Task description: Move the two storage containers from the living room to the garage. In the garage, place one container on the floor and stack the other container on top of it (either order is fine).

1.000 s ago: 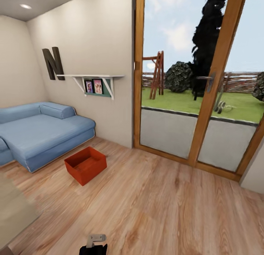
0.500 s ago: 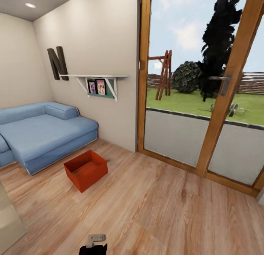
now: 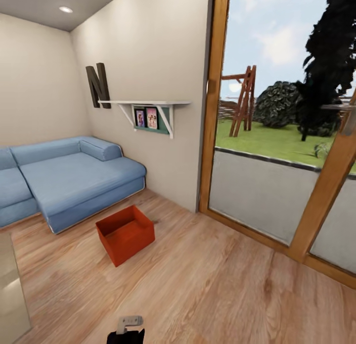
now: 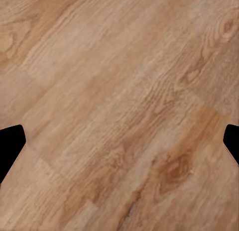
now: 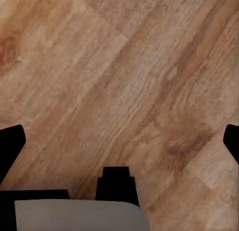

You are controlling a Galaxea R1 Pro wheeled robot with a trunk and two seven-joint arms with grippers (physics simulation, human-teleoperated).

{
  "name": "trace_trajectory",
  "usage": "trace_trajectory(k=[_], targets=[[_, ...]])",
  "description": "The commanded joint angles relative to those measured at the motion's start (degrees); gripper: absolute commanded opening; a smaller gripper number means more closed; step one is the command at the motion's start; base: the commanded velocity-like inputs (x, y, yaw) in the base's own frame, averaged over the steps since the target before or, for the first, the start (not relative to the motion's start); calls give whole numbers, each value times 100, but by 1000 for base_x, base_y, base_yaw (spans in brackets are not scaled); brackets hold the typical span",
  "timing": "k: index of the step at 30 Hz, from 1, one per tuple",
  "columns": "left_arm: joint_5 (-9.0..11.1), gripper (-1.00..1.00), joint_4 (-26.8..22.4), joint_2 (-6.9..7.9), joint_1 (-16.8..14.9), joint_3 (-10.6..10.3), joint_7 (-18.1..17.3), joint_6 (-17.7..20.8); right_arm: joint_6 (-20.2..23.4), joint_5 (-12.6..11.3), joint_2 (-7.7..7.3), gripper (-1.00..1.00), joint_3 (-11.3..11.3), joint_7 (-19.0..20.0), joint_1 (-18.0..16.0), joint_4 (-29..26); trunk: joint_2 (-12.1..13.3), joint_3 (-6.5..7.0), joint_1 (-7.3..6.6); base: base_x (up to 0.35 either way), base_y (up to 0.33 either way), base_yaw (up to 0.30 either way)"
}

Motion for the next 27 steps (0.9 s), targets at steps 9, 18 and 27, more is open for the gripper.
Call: trace_trajectory(k=[9, 18, 27], targets=[[60, 100, 10, 1, -7, -47, 4, -26, 35, 17, -1, 100, -21, 18, 1, -15, -2, -6, 3, 344, -134, 258], [60, 100, 10, 1, -9, -47, 4, -26, 37, 22, -1, 100, -21, 18, 1, -15, -2, -15, 3, 344, -136, 258], [60, 100, 10, 1, -7, -47, 4, -26, 35, 26, -3, 100, -21, 19, 1, -15, -2, -33, 3, 339, -166, 258]])
